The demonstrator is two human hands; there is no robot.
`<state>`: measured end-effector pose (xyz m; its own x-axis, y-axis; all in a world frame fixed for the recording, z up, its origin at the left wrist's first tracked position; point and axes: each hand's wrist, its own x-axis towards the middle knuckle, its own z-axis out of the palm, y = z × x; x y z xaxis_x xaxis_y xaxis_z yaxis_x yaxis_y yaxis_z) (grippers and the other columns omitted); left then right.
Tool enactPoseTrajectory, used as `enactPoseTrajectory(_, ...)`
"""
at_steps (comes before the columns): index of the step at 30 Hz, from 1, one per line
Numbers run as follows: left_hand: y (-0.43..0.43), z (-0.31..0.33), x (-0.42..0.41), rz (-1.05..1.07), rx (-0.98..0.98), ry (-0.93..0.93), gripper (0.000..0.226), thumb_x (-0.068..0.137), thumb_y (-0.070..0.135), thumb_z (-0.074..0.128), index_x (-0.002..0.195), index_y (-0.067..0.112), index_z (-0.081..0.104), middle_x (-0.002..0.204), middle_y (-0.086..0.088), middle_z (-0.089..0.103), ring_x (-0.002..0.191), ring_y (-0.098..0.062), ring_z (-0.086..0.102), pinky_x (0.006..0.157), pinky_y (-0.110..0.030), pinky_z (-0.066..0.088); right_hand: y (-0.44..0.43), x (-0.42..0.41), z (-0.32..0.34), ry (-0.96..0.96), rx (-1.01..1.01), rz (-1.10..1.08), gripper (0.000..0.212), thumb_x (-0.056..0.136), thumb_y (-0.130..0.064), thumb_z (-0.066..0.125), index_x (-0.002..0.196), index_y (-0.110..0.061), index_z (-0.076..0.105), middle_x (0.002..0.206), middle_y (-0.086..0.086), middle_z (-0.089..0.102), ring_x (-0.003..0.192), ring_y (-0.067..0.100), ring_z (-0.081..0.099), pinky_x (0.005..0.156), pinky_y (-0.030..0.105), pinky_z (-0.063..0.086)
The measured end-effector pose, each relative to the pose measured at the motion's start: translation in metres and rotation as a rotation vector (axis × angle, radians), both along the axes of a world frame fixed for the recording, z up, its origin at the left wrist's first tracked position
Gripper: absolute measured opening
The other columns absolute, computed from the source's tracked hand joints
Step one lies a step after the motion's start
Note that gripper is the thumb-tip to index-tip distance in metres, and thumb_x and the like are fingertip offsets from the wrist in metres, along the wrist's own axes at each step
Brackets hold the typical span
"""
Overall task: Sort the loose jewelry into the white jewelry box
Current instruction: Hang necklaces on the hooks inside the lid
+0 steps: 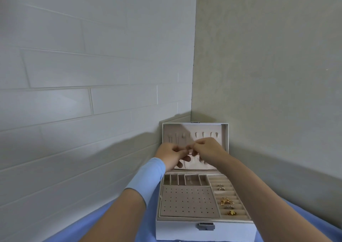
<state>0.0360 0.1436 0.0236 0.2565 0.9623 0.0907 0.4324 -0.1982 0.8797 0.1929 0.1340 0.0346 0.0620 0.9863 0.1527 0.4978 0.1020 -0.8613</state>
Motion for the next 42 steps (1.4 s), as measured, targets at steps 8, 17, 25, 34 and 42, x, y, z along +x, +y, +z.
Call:
enactPoseTrajectory(8,0.008,0.005,-0.001,-0.007,0.108,0.182,0.015,0.091,0.028,0.064,0.095,0.021,0.078,0.076,0.009,0.068,0.074,-0.009,0.063,0.073,-0.022,0.049,0.000,-0.011,-0.027,0.021,-0.180,0.146,0.018,0.095,-0.023,0.062,0.091,-0.014,0.076,0.070,0.002,0.073,0.048,0.010,0.048,0.047,0.022,0.040)
enactPoseTrajectory(17,0.032,-0.009,0.000,0.099,0.210,0.530,0.043,0.099,0.017,0.042,0.138,0.026,0.055,0.141,0.001,0.056,0.126,-0.022,0.054,0.103,-0.033,0.044,0.017,0.001,-0.007,-0.003,0.072,-0.052,0.020,0.096,-0.022,0.064,0.084,-0.010,0.075,0.072,-0.004,0.077,0.045,0.013,0.053,0.046,0.025,0.044)
enactPoseTrajectory(25,0.040,-0.018,0.006,0.041,0.303,0.870,0.040,0.096,0.015,0.048,0.133,0.028,0.057,0.137,-0.001,0.050,0.118,-0.027,0.056,0.101,-0.039,0.047,0.041,0.001,0.001,-0.026,0.147,-0.075,0.025,0.096,-0.029,0.063,0.080,-0.016,0.076,0.076,-0.010,0.077,0.050,0.017,0.066,0.063,0.022,0.043)
enactPoseTrajectory(34,0.041,-0.021,0.000,0.034,0.345,0.864,0.031,0.094,0.014,0.049,0.120,0.021,0.065,0.121,-0.004,0.059,0.102,-0.029,0.062,0.088,-0.039,0.053,0.046,-0.004,-0.022,-0.526,0.016,-0.024,0.010,0.088,-0.028,0.070,0.083,-0.023,0.077,0.078,-0.006,0.074,0.075,0.013,0.072,0.071,0.036,0.060)
enactPoseTrajectory(42,0.015,-0.005,-0.005,-0.002,0.277,0.713,0.045,0.097,0.025,0.050,0.142,0.030,0.047,0.146,0.002,0.050,0.128,-0.024,0.052,0.105,-0.038,0.044,0.004,-0.003,-0.005,-0.589,0.076,-0.008,0.020,0.095,-0.018,0.062,0.109,-0.024,0.075,0.109,-0.008,0.072,0.102,0.014,0.064,0.089,0.028,0.052)
